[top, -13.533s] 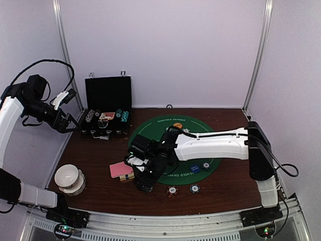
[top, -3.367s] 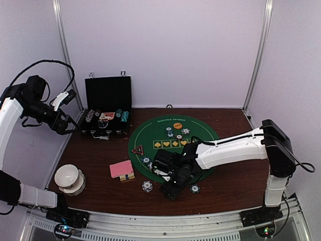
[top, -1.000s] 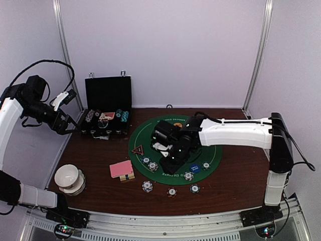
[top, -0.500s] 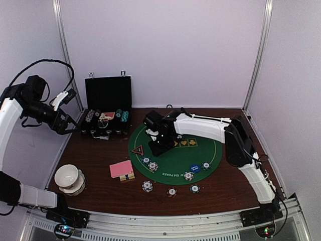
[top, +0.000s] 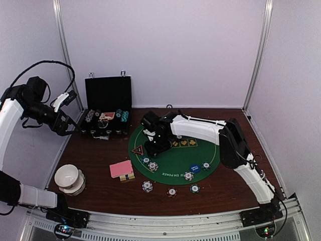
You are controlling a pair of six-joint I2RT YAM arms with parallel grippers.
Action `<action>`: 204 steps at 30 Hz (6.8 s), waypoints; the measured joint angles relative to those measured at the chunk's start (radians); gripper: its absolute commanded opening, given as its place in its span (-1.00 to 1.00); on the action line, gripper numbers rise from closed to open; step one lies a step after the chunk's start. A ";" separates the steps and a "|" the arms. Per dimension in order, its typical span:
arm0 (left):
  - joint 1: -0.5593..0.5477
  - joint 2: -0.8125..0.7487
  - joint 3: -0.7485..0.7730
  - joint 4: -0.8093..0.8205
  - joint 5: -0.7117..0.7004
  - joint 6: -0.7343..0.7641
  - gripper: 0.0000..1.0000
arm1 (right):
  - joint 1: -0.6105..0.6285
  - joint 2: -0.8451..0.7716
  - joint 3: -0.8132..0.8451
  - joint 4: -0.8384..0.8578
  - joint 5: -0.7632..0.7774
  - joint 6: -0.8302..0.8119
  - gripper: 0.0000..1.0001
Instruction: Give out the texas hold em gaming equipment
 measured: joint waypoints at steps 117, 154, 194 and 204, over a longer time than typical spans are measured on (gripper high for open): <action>-0.587 0.269 -0.393 0.359 -0.469 -0.010 0.95 | -0.340 -0.782 -0.967 0.182 0.118 0.093 0.99; -0.637 0.372 -0.460 0.515 -0.387 0.092 0.95 | -0.179 -0.908 -0.870 0.166 0.113 0.187 0.99; -0.637 0.460 -0.460 0.558 -0.400 0.154 0.95 | -0.175 -0.919 -0.872 0.167 0.078 0.185 0.99; -0.637 0.470 -0.460 0.612 -0.420 0.156 0.95 | -0.175 -0.921 -0.878 0.168 0.062 0.185 0.99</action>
